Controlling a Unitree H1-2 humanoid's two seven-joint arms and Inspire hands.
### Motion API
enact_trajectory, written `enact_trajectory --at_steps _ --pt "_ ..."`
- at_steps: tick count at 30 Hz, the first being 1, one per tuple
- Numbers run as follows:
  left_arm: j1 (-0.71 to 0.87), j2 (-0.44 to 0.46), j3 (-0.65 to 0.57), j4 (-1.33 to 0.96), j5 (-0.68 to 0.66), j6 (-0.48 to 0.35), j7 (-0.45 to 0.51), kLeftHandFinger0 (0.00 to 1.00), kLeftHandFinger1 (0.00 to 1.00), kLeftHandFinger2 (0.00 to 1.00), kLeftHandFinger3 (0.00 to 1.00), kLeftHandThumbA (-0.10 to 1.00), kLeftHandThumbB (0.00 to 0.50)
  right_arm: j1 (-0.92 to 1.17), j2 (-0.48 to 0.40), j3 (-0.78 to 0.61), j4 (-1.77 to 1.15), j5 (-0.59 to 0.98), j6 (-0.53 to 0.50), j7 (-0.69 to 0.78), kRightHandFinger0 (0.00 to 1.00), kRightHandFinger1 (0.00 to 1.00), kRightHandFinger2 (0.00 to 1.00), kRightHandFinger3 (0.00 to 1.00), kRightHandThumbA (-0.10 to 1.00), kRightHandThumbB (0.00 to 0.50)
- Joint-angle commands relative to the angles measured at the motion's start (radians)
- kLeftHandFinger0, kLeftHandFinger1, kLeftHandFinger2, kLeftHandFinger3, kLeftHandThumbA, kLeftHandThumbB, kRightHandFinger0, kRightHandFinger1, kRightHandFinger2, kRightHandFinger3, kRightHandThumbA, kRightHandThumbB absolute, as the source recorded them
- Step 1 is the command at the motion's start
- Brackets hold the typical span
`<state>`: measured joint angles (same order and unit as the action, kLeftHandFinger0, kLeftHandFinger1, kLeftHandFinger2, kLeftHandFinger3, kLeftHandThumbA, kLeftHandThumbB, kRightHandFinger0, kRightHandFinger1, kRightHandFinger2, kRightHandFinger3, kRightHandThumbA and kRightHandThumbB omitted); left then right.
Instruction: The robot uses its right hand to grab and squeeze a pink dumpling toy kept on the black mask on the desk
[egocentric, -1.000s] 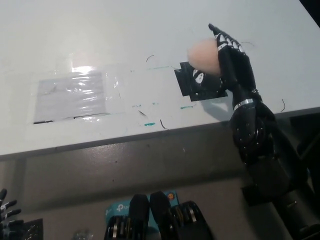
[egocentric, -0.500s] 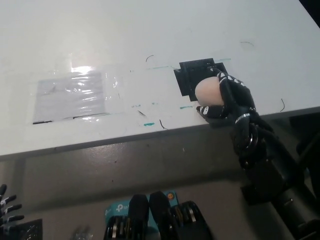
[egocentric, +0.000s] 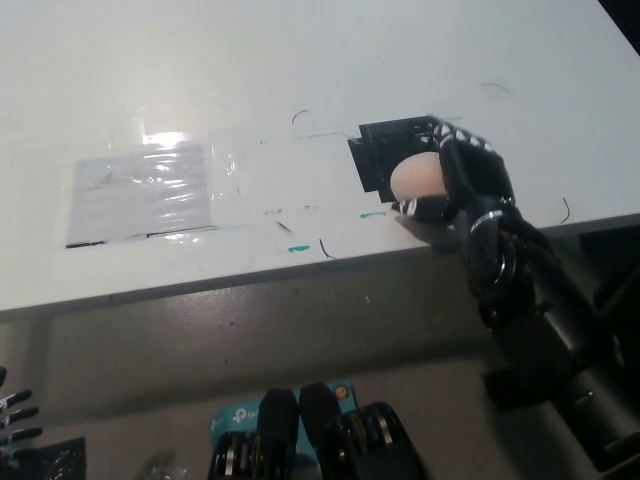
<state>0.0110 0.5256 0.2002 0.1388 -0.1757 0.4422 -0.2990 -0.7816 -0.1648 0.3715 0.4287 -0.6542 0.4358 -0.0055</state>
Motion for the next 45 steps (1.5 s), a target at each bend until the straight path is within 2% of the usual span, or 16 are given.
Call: enact_trajectory --at_steps 1,9,14,15,16,17,18,19,20,21,24,25,31,35,42,45 --pt "-0.014 0.033 0.014 -0.018 -0.015 -0.016 -0.017 0.74 0.83 0.9 0.92 1.0 0.151 -0.028 -0.019 -0.031 -0.092 0.007 0.024 0.024 1.0 1.0 1.0 1.0 1.0 0.5" --pt "-0.015 0.027 0.016 -0.027 -0.009 0.007 -0.003 0.74 0.81 0.89 0.93 1.0 0.166 -0.006 -0.03 -0.064 -0.265 -0.006 0.034 0.064 1.0 1.0 1.0 1.0 1.0 0.5" --pt "-0.011 0.028 0.016 -0.038 -0.006 0.015 -0.002 0.73 0.81 0.89 0.94 1.0 0.145 0.027 -0.023 -0.14 -0.361 0.024 0.034 0.09 1.0 1.0 1.0 1.0 1.0 0.5" --pt "-0.013 0.028 0.017 -0.036 -0.007 0.017 -0.002 0.74 0.81 0.89 0.94 1.0 0.152 0.057 -0.018 -0.2 -0.421 0.092 0.034 0.114 1.0 1.0 1.0 1.0 1.0 0.435" --pt "-0.016 0.029 0.015 -0.038 -0.004 0.02 -0.001 0.74 0.81 0.9 0.94 1.0 0.152 0.076 -0.007 -0.242 -0.451 0.122 0.034 0.122 1.0 1.0 1.0 1.0 0.94 0.351" --pt "-0.016 0.031 0.011 -0.033 -0.002 0.015 -0.004 0.75 0.82 0.9 0.94 1.0 0.153 0.103 -0.004 -0.269 -0.478 0.157 0.034 0.105 0.99 0.98 0.91 1.0 0.51 0.287" --pt "-0.016 0.032 0.011 -0.031 -0.001 0.013 -0.006 0.75 0.82 0.9 0.93 1.0 0.154 0.111 -0.002 -0.278 -0.487 0.165 0.034 0.101 0.43 0.55 0.71 1.0 0.54 0.231" --pt "-0.016 0.033 0.01 -0.029 -0.002 0.009 -0.009 0.75 0.82 0.9 0.93 1.0 0.152 0.143 -0.008 -0.286 -0.502 0.162 0.015 0.083 0.46 0.63 0.8 1.0 0.34 0.162" --pt "-0.014 0.031 0.015 -0.031 -0.006 0.014 -0.008 0.75 0.82 0.89 0.93 1.0 0.14 0.203 -0.002 -0.314 -0.534 0.174 0.006 0.071 0.49 0.58 0.73 0.95 0.17 0.143" --pt "-0.014 0.031 0.017 -0.032 -0.009 0.016 -0.007 0.75 0.82 0.88 0.92 1.0 0.139 0.226 0.001 -0.324 -0.545 0.18 0.002 0.067 0.42 0.48 0.65 0.87 0.12 0.134" --pt "-0.011 0.031 0.021 -0.021 -0.013 0.007 -0.013 0.77 0.84 0.9 0.96 1.0 0.147 0.322 0.023 -0.375 -0.568 0.214 -0.042 0.031 0.33 0.36 0.56 0.76 0.06 0.155" --pt "-0.014 0.03 0.022 -0.023 -0.014 0.025 -0.008 0.78 0.84 0.92 0.97 1.0 0.151 0.404 0.031 -0.412 -0.573 0.249 -0.107 -0.001 0.25 0.32 0.49 0.71 -0.08 0.138" --pt "-0.015 0.032 0.021 -0.025 -0.006 0.028 0.0 0.76 0.82 0.9 0.9 1.0 0.15 0.516 0.067 -0.471 -0.551 0.31 -0.217 -0.044 0.28 0.32 0.45 0.65 -0.1 0.135" --pt "-0.008 0.034 0.018 -0.035 0.001 0.024 -0.001 0.77 0.83 0.91 0.93 1.0 0.138 0.552 0.085 -0.501 -0.487 0.336 -0.3 -0.092 0.23 0.28 0.42 0.63 -0.1 0.14" --pt "-0.011 0.031 0.018 -0.023 -0.005 0.023 -0.008 0.8 0.84 0.9 0.93 1.0 0.138 0.543 0.123 -0.594 -0.389 0.47 -0.301 -0.09 0.23 0.33 0.47 0.67 -0.1 0.136" --pt "-0.012 0.029 0.015 -0.019 0.002 0.022 -0.003 0.79 0.83 0.89 0.92 1.0 0.125 0.531 0.125 -0.633 -0.343 0.525 -0.307 -0.081 0.2 0.31 0.44 0.66 -0.1 0.137"
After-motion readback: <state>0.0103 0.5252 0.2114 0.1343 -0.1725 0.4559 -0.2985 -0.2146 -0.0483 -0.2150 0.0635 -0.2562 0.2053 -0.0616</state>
